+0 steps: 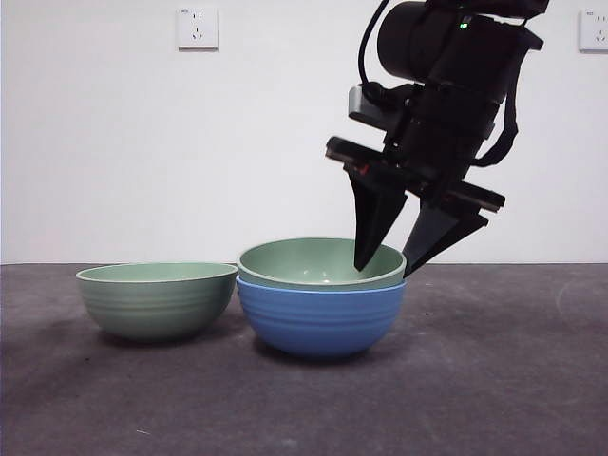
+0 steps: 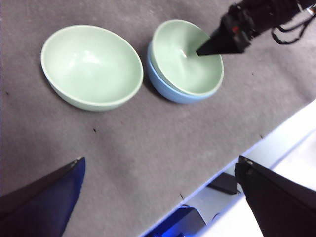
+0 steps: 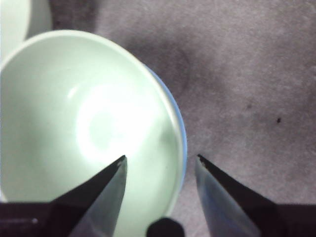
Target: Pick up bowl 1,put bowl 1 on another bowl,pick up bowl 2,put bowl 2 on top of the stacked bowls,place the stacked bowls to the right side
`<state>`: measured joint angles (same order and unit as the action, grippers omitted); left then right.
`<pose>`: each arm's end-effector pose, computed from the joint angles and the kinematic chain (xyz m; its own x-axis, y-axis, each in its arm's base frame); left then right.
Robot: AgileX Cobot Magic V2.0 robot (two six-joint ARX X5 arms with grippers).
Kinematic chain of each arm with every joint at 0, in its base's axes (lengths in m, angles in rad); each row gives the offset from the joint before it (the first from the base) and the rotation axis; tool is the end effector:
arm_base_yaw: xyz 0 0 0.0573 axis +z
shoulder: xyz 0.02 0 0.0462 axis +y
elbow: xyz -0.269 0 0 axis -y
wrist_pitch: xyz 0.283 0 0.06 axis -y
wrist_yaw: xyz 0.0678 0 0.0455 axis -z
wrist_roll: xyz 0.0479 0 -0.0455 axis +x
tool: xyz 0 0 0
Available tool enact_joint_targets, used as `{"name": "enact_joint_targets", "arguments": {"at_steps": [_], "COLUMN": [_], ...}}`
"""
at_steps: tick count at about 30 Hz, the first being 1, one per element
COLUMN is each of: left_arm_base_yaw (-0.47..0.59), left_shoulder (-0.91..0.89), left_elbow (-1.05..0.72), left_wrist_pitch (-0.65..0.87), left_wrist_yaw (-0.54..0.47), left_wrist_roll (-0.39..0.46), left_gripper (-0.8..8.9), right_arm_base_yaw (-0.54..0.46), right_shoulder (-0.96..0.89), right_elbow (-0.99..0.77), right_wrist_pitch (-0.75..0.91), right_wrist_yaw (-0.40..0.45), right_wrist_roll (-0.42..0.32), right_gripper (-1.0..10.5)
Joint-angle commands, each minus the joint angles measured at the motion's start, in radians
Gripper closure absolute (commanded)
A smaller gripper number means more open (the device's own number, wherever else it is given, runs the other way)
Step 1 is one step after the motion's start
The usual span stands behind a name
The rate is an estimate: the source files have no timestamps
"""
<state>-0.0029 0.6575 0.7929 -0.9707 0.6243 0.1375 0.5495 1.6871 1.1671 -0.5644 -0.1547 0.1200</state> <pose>0.1509 -0.0284 0.2865 0.5427 -0.5861 -0.6016 0.4925 0.8023 -0.3374 0.3206 0.2050 0.1804 0.3134 0.3726 -0.8735 -0.4830 0.8545 0.1912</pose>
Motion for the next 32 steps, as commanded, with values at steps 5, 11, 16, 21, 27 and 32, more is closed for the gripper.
{"name": "enact_joint_targets", "arguments": {"at_steps": [5,11,16,21,27,32], "left_arm_base_yaw": [-0.012,-0.07,-0.13,-0.17,-0.196,-0.216], "left_shoulder": [0.15,0.33,0.519,0.713,0.929,1.023], "left_elbow": [0.002,0.002,0.061,0.176,0.317,0.347], "left_wrist_pitch": [0.154,0.337,0.439,0.433,0.409,0.4], "left_wrist_yaw": [-0.047,-0.168,-0.309,-0.413,-0.456,-0.491], "left_wrist_roll": [-0.065,-0.143,-0.192,-0.191,-0.195,-0.198], "left_gripper": [1.77,1.87,1.87,1.87,1.89,4.56], "right_arm_base_yaw": [0.003,0.0,0.0,0.001,0.001,0.001], "right_shoulder": [-0.173,-0.378,-0.536,-0.65,-0.741,-0.782], "right_elbow": [0.0,0.0,0.0,0.0,0.0,0.0], "right_wrist_pitch": [-0.055,-0.153,-0.228,-0.31,-0.379,-0.391], "right_wrist_yaw": [0.005,0.008,0.009,0.035,0.035,0.059], "right_wrist_roll": [0.006,0.003,0.003,0.003,0.003,0.003], "right_gripper": [7.1,7.1,7.1,7.1,7.2,7.2]}}
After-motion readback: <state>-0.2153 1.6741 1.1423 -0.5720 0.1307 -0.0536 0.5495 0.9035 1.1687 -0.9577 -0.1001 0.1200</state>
